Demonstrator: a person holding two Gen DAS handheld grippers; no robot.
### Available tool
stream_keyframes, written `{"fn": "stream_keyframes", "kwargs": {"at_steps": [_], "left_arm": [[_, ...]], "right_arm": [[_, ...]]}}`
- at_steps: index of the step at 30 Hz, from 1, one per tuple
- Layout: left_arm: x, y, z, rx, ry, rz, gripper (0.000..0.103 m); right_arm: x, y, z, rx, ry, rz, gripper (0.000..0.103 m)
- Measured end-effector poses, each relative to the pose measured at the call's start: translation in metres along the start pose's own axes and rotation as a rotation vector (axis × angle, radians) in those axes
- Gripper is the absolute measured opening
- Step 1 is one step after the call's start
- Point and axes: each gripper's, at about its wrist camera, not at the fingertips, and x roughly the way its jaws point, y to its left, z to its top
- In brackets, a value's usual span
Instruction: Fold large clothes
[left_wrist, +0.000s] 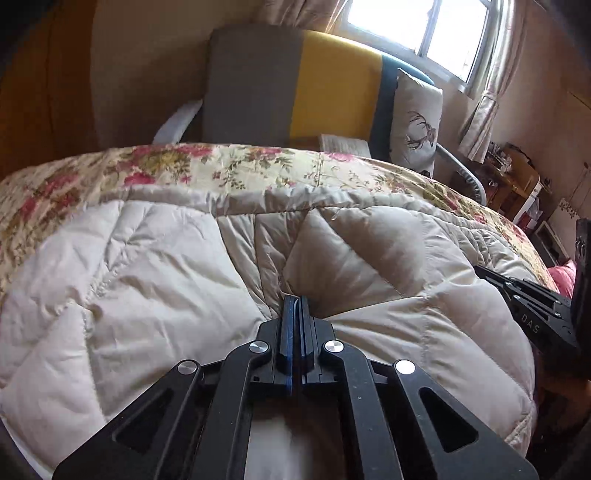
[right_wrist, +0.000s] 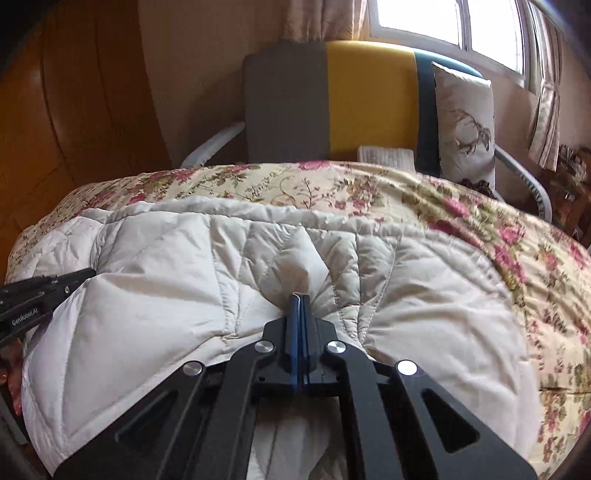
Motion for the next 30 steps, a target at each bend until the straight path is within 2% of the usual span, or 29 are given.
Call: {"fn": "stream_keyframes", "kwargs": {"at_steps": [4, 6, 8, 10, 11, 12, 14, 16, 19, 22, 23, 24, 27, 30], "left_arm": [[0.013, 0.008, -0.004, -0.035, 0.012, -0.038, 0.001], [0.011, 0.006, -0.003, -0.036, 0.031, -0.023, 0.001], [0.003, -0.001, 0.003, -0.034, 0.084, 0.005, 0.001], [-0.011, -0.012, 0.015, -0.011, 0.107, 0.003, 0.007], [-0.019, -0.018, 0.023, 0.011, 0.097, -0.005, 0.022], [-0.025, -0.024, 0.031, 0.031, 0.080, -0.010, 0.048], [-0.034, -0.034, 0.047, 0.075, 0.007, 0.000, 0.080], [-0.030, -0.043, 0.056, 0.136, -0.031, 0.053, 0.080], [0.000, -0.053, 0.063, 0.215, 0.005, 0.112, 0.080], [0.038, -0.044, 0.061, 0.239, 0.039, 0.189, 0.081], [0.049, -0.038, 0.059, 0.233, 0.044, 0.197, 0.089], [0.059, -0.030, 0.055, 0.206, 0.044, 0.189, 0.094], [0.065, -0.016, 0.043, 0.129, -0.006, 0.123, 0.096], [0.063, -0.014, 0.037, 0.122, -0.039, 0.116, 0.096]], "right_arm": [[0.023, -0.010, -0.005, 0.042, 0.011, 0.002, 0.001], [0.027, -0.013, -0.006, 0.051, 0.009, 0.011, 0.002], [0.025, -0.016, -0.009, 0.062, -0.006, 0.024, 0.003], [0.024, -0.019, -0.011, 0.076, -0.014, 0.040, 0.004], [0.024, -0.020, -0.011, 0.081, -0.014, 0.044, 0.004], [0.025, -0.020, -0.010, 0.083, -0.012, 0.045, 0.005], [0.024, -0.018, -0.010, 0.078, -0.012, 0.038, 0.005], [0.023, -0.017, -0.010, 0.073, -0.015, 0.032, 0.005], [0.022, -0.015, -0.012, 0.071, -0.020, 0.025, 0.006], [0.020, -0.013, -0.013, 0.065, -0.025, 0.015, 0.007], [0.020, -0.013, -0.014, 0.064, -0.026, 0.013, 0.008], [0.020, -0.012, -0.014, 0.064, -0.026, 0.011, 0.008], [0.020, -0.012, -0.014, 0.065, -0.026, 0.010, 0.009], [0.014, -0.012, -0.012, 0.066, -0.020, 0.009, 0.014]]}}
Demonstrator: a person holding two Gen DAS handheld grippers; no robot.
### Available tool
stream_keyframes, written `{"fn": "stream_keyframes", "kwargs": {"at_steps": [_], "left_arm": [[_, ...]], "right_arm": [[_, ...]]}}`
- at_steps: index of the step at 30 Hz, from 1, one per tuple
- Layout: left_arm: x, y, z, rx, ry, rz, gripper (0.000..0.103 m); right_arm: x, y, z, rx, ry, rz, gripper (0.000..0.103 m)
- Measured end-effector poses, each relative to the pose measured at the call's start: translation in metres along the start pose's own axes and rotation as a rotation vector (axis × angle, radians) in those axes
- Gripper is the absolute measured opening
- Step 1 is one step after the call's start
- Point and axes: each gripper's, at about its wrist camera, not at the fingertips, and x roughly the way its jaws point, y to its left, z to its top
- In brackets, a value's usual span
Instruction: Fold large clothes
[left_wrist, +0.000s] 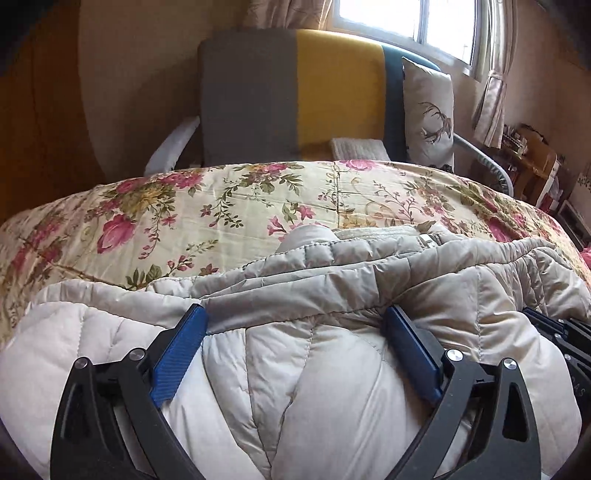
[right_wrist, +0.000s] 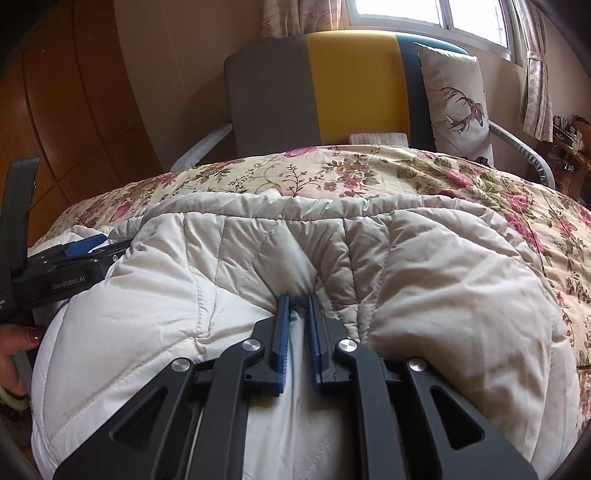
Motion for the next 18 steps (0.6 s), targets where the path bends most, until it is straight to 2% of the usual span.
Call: {"fn": "stream_keyframes", "kwargs": {"at_steps": [1, 2, 4, 7, 11, 14, 15, 18], "left_arm": [[0.000, 0.000, 0.000, -0.002, -0.003, -0.003, 0.096], [-0.001, 0.002, -0.001, -0.006, -0.004, -0.007, 0.096], [0.000, 0.002, 0.000, -0.014, -0.002, -0.014, 0.096], [0.001, 0.002, 0.000, -0.011, 0.000, -0.012, 0.096], [-0.002, 0.001, 0.004, -0.007, 0.028, -0.001, 0.096], [-0.016, 0.003, 0.011, 0.017, 0.074, 0.010, 0.096], [-0.024, 0.006, 0.012, 0.029, 0.072, 0.040, 0.100], [-0.029, 0.024, 0.007, 0.053, 0.033, 0.185, 0.100]], "right_arm": [[-0.006, 0.001, 0.001, 0.000, 0.000, -0.003, 0.026], [-0.015, 0.003, 0.004, -0.007, -0.010, -0.010, 0.046], [-0.037, 0.011, 0.011, -0.050, -0.086, -0.040, 0.068], [-0.049, 0.026, 0.031, -0.143, -0.138, -0.102, 0.067], [-0.008, 0.014, 0.052, -0.141, -0.039, -0.135, 0.064], [0.023, -0.014, 0.048, -0.072, 0.033, -0.197, 0.063], [0.025, -0.026, 0.044, -0.020, 0.033, -0.197, 0.063], [0.028, -0.051, 0.032, 0.081, 0.018, -0.206, 0.067]]}}
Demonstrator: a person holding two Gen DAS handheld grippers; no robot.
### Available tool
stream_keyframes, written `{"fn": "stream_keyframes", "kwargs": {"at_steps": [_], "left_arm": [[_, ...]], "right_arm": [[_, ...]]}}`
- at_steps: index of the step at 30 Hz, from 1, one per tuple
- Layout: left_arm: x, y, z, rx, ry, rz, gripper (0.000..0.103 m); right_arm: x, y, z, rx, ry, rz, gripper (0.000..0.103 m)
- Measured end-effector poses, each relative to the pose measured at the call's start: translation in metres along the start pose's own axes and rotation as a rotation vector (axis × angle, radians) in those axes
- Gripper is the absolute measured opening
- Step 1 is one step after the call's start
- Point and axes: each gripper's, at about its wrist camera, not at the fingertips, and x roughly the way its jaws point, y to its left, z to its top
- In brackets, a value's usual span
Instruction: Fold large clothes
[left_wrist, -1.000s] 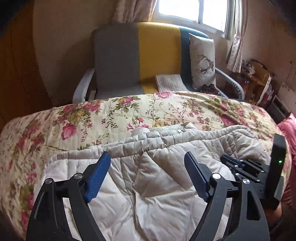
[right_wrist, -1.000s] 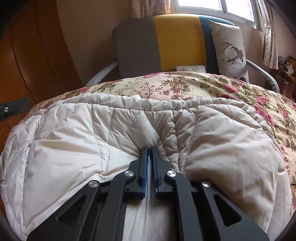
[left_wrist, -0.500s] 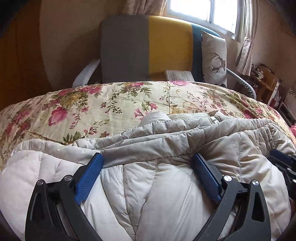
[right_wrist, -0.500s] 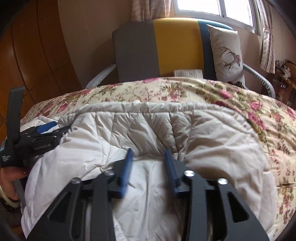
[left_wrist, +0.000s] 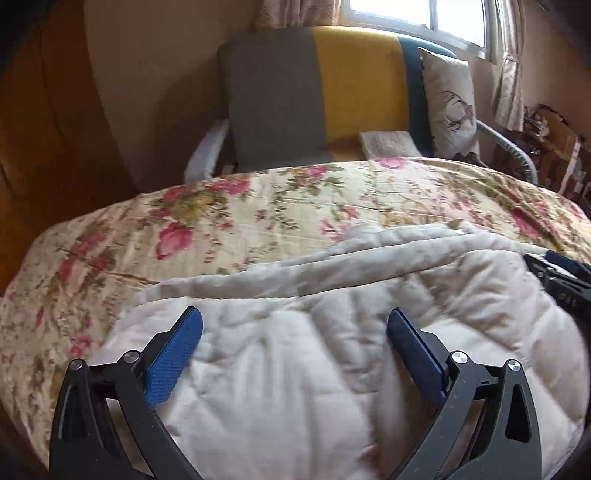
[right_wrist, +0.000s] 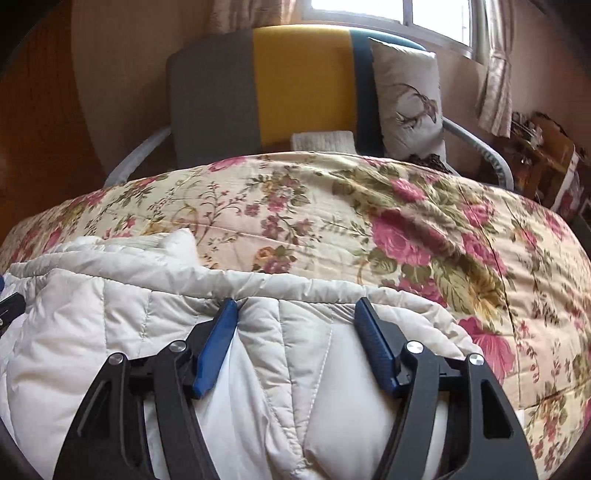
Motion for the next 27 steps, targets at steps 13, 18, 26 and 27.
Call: {"fn": "stream_keyframes", "kwargs": {"at_steps": [13, 18, 26, 27], "left_arm": [[0.012, 0.032, -0.018, -0.140, 0.036, -0.161, 0.100], [-0.046, 0.074, -0.045, -0.285, -0.047, -0.122, 0.100], [-0.065, 0.147, -0.121, -0.592, 0.043, -0.147, 0.100], [-0.065, 0.149, -0.130, -0.610, 0.047, -0.180, 0.100]], "right_arm": [[-0.012, -0.007, -0.002, 0.038, -0.016, 0.023, 0.101], [-0.071, -0.002, -0.017, 0.033, -0.075, 0.000, 0.101], [-0.148, 0.034, -0.076, -0.134, -0.197, 0.013, 0.101], [-0.152, 0.038, -0.085, -0.166, -0.220, -0.003, 0.101]]}}
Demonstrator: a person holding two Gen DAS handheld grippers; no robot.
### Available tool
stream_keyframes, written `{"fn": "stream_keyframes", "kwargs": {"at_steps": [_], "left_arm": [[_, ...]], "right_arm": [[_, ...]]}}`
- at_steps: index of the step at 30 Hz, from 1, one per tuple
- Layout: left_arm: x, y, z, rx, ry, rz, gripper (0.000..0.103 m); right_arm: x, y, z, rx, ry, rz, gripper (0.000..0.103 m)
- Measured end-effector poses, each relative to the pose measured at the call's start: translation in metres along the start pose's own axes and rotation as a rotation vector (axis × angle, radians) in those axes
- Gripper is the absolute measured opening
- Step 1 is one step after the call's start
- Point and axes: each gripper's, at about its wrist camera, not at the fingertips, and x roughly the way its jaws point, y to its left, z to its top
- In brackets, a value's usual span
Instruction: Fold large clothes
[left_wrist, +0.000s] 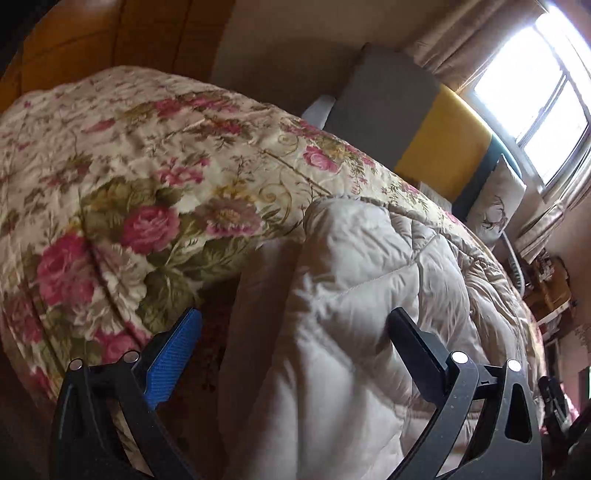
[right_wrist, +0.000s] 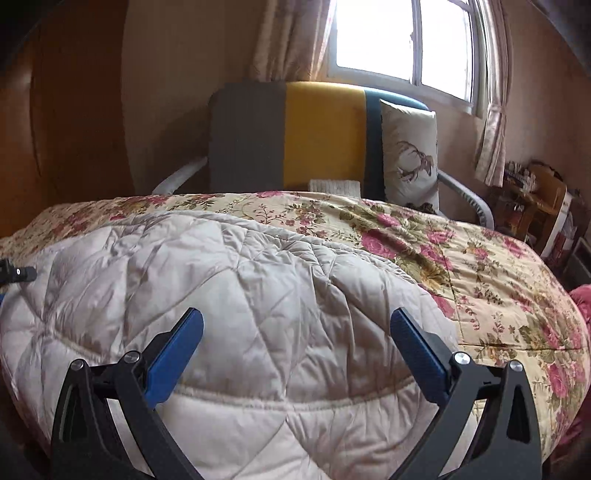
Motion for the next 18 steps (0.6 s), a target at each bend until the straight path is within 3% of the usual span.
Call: {"fn": "stream_keyframes", "kwargs": {"at_steps": [2, 4, 8, 12, 18], "left_arm": [[-0.001, 0.009, -0.011, -0.014, 0.027, -0.049, 0.100], [0.002, 0.014, -0.020, -0.021, 0.055, -0.090, 0.100], [0.008, 0.009, -0.033, 0.027, 0.085, -0.144, 0.100], [0.010, 0.010, -0.034, 0.043, 0.089, -0.192, 0.100], [0.016, 0.027, -0.021, -0.043, 0.126, -0.297, 0.100]], "right_arm": [[0.000, 0.009, -0.014, -0.065, -0.005, -0.047, 0.101], [0.017, 0.014, -0.030, -0.120, 0.054, -0.071, 0.101], [0.025, 0.007, -0.050, -0.048, 0.023, -0.031, 0.101], [0.022, 0.007, -0.056, -0.047, -0.022, -0.045, 0.101], [0.020, 0.008, -0.060, -0.046, -0.041, -0.050, 0.101]]}}
